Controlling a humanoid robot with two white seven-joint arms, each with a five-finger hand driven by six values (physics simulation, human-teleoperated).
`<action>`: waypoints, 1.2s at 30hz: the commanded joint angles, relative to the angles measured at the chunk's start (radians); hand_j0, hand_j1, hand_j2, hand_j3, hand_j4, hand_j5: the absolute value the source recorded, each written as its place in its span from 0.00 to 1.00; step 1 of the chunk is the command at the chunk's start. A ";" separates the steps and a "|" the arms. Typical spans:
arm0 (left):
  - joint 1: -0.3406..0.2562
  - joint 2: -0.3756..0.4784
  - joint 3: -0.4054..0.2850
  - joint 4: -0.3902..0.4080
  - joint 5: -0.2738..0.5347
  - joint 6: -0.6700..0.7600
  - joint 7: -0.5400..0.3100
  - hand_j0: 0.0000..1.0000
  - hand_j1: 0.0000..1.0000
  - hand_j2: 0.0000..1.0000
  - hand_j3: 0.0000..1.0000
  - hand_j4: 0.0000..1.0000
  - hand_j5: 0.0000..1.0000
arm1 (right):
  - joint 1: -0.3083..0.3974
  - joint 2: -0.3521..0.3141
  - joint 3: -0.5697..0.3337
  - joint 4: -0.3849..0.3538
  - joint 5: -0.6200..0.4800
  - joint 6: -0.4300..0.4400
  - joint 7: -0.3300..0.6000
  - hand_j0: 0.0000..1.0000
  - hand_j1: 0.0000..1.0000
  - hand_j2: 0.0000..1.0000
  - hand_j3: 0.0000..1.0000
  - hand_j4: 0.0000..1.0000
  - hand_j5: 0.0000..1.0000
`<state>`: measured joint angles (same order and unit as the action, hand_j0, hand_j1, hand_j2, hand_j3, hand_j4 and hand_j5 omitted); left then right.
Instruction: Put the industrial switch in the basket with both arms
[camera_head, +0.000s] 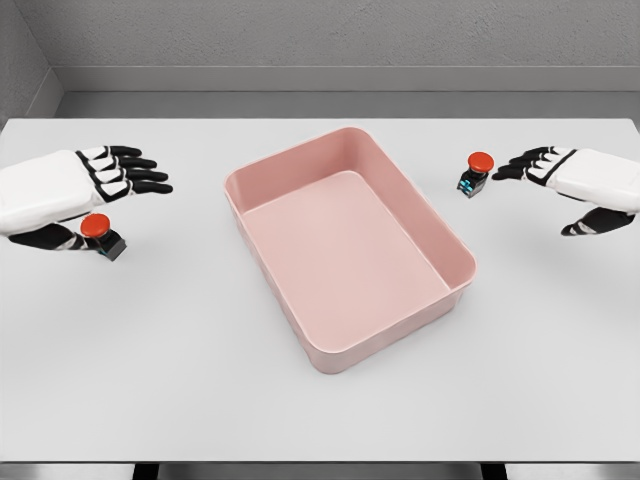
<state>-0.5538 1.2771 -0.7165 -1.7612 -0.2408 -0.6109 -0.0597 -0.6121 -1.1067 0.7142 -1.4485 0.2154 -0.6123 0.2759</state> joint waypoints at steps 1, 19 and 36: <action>0.000 0.005 -0.014 -0.001 0.006 0.000 0.000 1.00 1.00 1.00 1.00 1.00 1.00 | 0.000 -0.002 -0.001 0.000 -0.007 0.001 0.000 1.00 1.00 1.00 1.00 1.00 1.00; -0.245 0.031 -0.165 0.000 0.005 0.000 -0.371 1.00 1.00 1.00 1.00 1.00 1.00 | -0.288 0.294 0.159 0.235 0.163 0.001 0.111 1.00 1.00 1.00 1.00 1.00 1.00; -0.264 -0.094 -0.276 0.057 -0.201 0.269 -0.396 1.00 1.00 1.00 1.00 1.00 1.00 | -0.362 0.458 0.183 0.540 0.212 0.001 0.111 1.00 1.00 1.00 1.00 1.00 1.00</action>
<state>-0.8176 1.1809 -0.9784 -1.7050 -0.4361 -0.3437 -0.4558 -0.9741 -0.6685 0.8995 -0.9332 0.4220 -0.6127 0.3871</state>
